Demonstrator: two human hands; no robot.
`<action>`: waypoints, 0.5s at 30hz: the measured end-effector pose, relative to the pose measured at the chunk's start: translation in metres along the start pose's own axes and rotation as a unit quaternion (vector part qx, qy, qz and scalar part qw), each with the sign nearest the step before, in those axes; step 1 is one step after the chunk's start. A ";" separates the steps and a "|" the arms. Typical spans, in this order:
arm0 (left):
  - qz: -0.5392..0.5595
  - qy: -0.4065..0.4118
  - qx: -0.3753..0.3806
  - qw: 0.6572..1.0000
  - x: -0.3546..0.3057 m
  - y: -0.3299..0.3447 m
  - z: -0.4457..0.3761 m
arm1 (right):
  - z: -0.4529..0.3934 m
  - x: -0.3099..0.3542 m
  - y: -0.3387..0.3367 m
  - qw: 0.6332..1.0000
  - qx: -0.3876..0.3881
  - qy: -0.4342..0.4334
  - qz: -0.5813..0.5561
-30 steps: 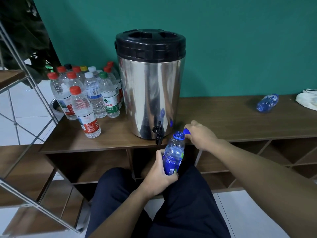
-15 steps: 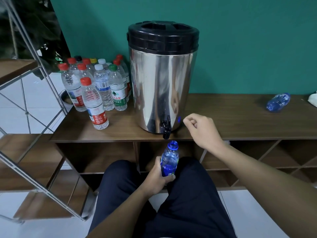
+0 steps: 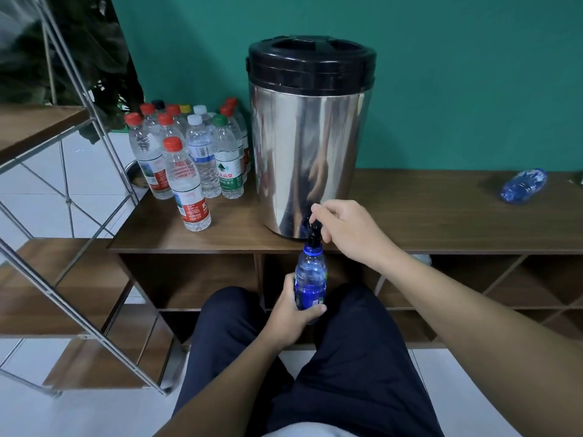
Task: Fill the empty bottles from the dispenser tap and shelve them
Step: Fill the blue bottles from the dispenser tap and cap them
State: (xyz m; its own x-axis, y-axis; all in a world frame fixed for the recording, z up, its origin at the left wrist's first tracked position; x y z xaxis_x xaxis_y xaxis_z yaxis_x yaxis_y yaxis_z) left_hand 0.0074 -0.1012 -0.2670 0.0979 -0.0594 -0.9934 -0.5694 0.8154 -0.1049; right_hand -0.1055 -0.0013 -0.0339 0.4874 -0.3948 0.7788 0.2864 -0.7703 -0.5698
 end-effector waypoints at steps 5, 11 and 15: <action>-0.005 0.012 0.002 1.000 -0.006 0.000 0.003 | -0.001 -0.023 0.006 0.984 -0.012 0.103 -0.142; -0.002 0.004 -0.015 1.000 -0.009 -0.002 0.009 | 0.013 -0.059 0.022 0.917 -0.031 0.187 -0.352; -0.009 0.003 -0.025 1.000 -0.011 -0.004 0.011 | 0.019 -0.077 0.028 0.919 -0.065 0.175 -0.348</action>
State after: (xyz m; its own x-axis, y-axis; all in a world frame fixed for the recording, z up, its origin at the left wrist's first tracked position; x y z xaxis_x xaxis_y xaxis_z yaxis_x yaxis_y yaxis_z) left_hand 0.0176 -0.0971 -0.2556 0.1024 -0.0772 -0.9917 -0.6074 0.7847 -0.1238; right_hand -0.1192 0.0170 -0.1153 -0.0775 0.0957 0.9924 0.3169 -0.9414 0.1156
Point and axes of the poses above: each hand's wrist, its own z-axis away from the middle knuckle, its own y-axis out of the palm, x = y × z, the point moved 5 cm from there along -z, towards the middle knuckle, and after that the axes turned 13 degrees about -x, right-handed, at the moved point
